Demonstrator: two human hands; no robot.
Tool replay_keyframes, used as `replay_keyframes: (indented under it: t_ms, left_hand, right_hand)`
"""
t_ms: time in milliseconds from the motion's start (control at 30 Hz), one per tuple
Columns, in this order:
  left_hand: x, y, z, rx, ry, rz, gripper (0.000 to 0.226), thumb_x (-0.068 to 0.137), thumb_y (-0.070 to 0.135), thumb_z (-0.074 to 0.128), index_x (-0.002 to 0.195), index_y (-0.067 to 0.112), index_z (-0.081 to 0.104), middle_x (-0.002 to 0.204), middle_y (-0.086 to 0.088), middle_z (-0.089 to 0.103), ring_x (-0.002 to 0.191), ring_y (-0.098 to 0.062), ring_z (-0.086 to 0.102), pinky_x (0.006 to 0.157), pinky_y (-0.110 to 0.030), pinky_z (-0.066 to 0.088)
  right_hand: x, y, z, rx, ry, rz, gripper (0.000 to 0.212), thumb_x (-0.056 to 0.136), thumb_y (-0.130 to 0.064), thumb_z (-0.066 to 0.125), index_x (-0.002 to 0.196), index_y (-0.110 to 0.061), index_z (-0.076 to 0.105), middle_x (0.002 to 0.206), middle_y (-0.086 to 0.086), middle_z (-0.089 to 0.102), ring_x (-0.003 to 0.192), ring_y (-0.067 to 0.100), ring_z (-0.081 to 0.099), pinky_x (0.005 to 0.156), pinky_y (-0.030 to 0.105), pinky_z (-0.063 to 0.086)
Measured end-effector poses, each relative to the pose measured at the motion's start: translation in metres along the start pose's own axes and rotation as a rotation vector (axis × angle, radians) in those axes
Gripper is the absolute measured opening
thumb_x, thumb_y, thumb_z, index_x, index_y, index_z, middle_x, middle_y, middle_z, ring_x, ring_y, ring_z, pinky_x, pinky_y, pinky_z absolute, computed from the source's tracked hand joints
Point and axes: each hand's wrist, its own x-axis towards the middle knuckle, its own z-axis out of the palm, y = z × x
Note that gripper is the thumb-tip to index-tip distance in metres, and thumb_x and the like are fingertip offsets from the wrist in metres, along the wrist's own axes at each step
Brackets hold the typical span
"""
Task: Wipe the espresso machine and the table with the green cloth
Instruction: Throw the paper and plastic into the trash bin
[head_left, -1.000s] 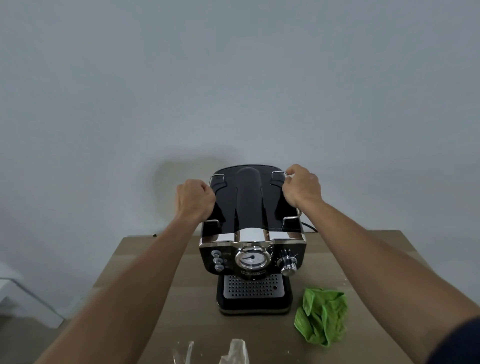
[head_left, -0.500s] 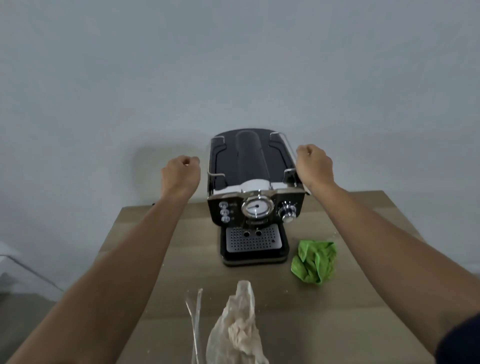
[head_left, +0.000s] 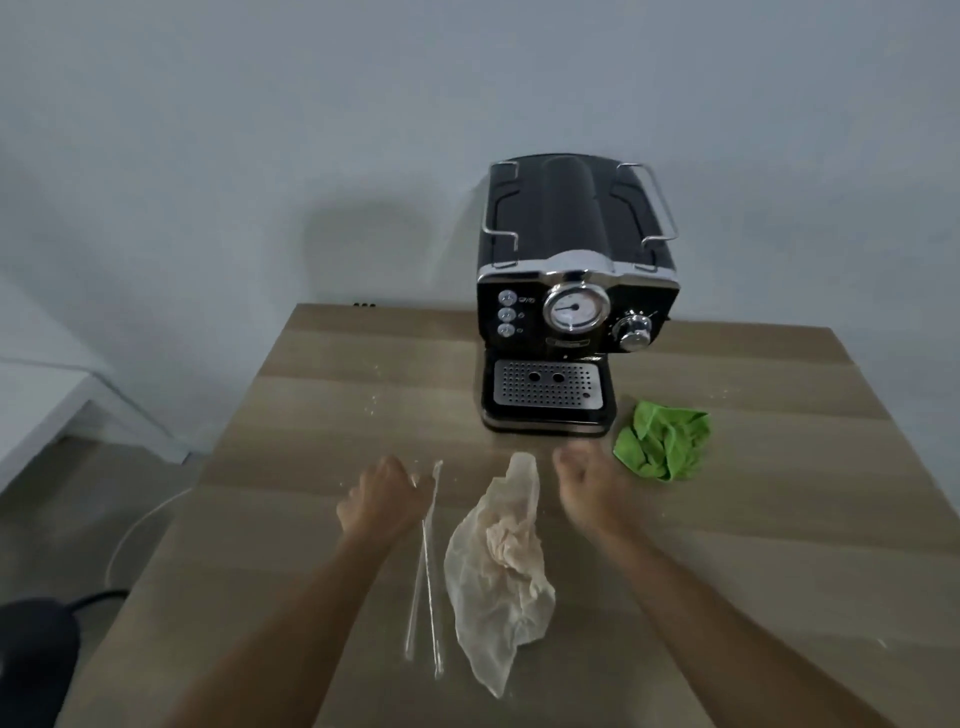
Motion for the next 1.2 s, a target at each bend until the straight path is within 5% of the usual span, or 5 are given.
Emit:
replay_keyframes:
  t_ms: [200, 333, 633, 867, 1200]
  left_hand:
    - [-0.038, -0.016, 0.029, 0.181, -0.051, -0.092, 0.052, 0.078, 0.055, 0.053, 0.109, 0.015, 0.060, 0.112, -0.008, 0.064, 0.105, -0.031, 0.061, 0.072, -0.033, 0.040]
    - [-0.051, -0.009, 0.044, 0.189, -0.008, -0.138, 0.034, 0.085, 0.043, 0.053, 0.106, 0.016, 0.060, 0.109, -0.004, 0.063, 0.102, -0.026, 0.062, 0.071, -0.032, 0.040]
    - [-0.052, 0.005, 0.047, 0.132, 0.066, -0.127, 0.022, 0.090, 0.022, 0.050, 0.105, 0.013, 0.063, 0.108, -0.011, 0.063, 0.102, -0.033, 0.061, 0.073, -0.034, 0.042]
    - [-0.057, 0.054, 0.036, 0.029, 0.054, 0.136, 0.020, 0.086, 0.024, 0.053, 0.092, 0.012, 0.068, 0.089, -0.008, 0.064, 0.088, -0.033, 0.063, 0.068, -0.033, 0.046]
    - [-0.149, 0.145, 0.069, 0.075, -0.114, 0.600, 0.027, 0.087, 0.033, 0.056, 0.103, 0.015, 0.069, 0.114, -0.014, 0.062, 0.105, -0.037, 0.058, 0.082, -0.038, 0.047]
  right_hand:
    - [-0.039, 0.017, 0.036, -0.183, -0.330, -0.105, 0.073, 0.081, -0.061, 0.056, 0.142, -0.027, 0.035, 0.128, -0.003, 0.056, 0.112, 0.018, 0.056, 0.080, 0.027, 0.039]
    - [-0.041, 0.032, 0.048, -0.156, -0.288, -0.153, 0.044, 0.084, -0.054, 0.056, 0.118, -0.027, 0.051, 0.112, -0.004, 0.060, 0.087, 0.011, 0.054, 0.070, 0.024, 0.041]
    - [-0.032, 0.037, 0.024, -0.004, -0.228, -0.155, 0.028, 0.086, -0.034, 0.063, 0.111, -0.022, 0.058, 0.092, -0.009, 0.061, 0.084, 0.011, 0.058, 0.070, 0.023, 0.042]
    - [-0.052, 0.050, -0.035, 0.081, 0.036, 0.002, 0.028, 0.082, -0.028, 0.066, 0.108, -0.020, 0.061, 0.098, -0.002, 0.067, 0.093, 0.019, 0.062, 0.073, 0.024, 0.042]
    - [-0.170, 0.121, -0.129, 0.156, 0.497, 0.313, 0.034, 0.085, -0.029, 0.063, 0.116, -0.018, 0.058, 0.107, 0.004, 0.068, 0.102, 0.024, 0.060, 0.077, 0.023, 0.037]
